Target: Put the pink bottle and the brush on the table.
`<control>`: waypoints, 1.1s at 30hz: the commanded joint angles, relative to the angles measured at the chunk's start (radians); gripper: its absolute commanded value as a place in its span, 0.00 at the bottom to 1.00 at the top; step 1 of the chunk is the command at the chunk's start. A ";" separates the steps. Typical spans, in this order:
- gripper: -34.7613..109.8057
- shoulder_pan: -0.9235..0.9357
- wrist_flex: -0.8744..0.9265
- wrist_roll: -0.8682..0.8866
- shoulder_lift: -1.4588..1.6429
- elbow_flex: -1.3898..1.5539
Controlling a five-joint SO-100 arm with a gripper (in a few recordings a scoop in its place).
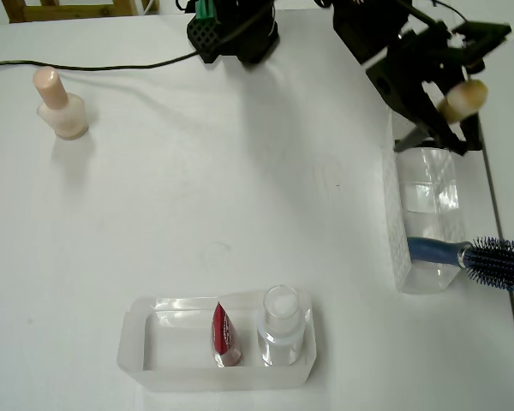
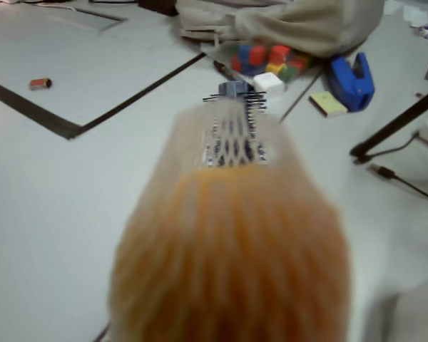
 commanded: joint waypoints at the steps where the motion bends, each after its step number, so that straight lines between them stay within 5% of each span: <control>1: 0.24 0.017 0.133 -0.002 0.112 -0.058; 7: 0.24 0.086 0.460 0.034 0.187 -0.235; 19: 0.24 0.443 0.865 -0.015 0.414 -0.117; 33: 0.24 0.859 1.052 -0.276 0.494 0.100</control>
